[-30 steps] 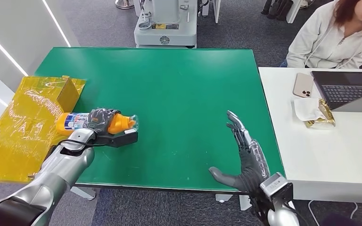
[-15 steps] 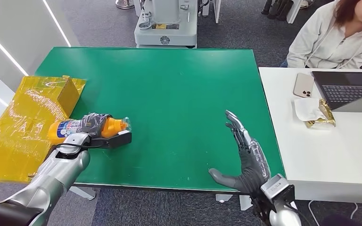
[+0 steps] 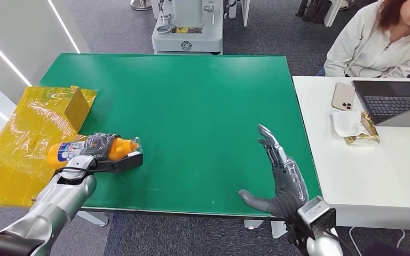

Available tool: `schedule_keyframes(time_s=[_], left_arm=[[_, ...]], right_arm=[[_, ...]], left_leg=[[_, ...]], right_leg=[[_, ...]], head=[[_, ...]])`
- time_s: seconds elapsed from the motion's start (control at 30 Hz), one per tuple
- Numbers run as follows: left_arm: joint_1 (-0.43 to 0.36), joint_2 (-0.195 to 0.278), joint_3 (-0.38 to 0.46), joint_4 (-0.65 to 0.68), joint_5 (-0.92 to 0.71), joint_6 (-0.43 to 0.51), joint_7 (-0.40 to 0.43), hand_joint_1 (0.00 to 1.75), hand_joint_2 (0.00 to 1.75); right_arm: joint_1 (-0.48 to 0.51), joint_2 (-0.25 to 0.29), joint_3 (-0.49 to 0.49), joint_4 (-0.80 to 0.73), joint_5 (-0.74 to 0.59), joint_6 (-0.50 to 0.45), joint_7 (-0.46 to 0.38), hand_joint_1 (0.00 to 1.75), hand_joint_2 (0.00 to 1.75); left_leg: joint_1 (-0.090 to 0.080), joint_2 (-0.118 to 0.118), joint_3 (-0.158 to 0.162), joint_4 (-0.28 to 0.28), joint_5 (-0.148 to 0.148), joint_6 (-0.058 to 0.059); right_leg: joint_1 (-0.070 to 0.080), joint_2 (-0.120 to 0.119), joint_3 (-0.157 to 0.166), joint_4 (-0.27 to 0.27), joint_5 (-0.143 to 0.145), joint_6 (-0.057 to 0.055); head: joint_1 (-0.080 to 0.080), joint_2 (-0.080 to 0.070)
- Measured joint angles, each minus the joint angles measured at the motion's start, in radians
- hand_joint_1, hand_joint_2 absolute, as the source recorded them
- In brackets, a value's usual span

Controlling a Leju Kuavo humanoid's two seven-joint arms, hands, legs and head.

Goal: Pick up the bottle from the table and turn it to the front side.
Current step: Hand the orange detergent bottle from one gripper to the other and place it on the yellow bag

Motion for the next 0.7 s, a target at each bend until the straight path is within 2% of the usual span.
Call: schedule_keyframes(time_s=[0.07,0.2,0.7], left_arm=[[0.002,0.002,0.000,0.000,-0.003,0.002,-0.004,1.52,1.75],[0.003,0.005,0.000,0.000,-0.004,0.001,-0.006,0.00,1.75],[0.005,0.004,0.002,0.000,-0.036,0.030,-0.003,0.00,1.75]], right_arm=[[0.002,0.000,0.000,0.000,0.000,0.003,0.000,0.00,1.75],[0.005,0.000,0.000,0.001,0.001,0.004,0.000,0.00,1.75],[0.033,0.016,-0.012,-0.010,0.018,0.017,0.022,0.00,1.75]], left_leg=[[0.000,0.000,0.000,0.000,0.000,0.000],[0.000,0.000,0.000,0.000,0.000,0.000],[0.000,0.000,0.001,0.000,0.000,0.000]], right_leg=[[0.000,0.000,0.000,0.000,0.000,0.000],[0.000,0.000,0.000,0.000,0.000,0.000],[0.000,0.000,0.001,0.000,0.000,0.000]], head=[[0.000,0.000],[0.000,0.000],[0.000,0.000]])
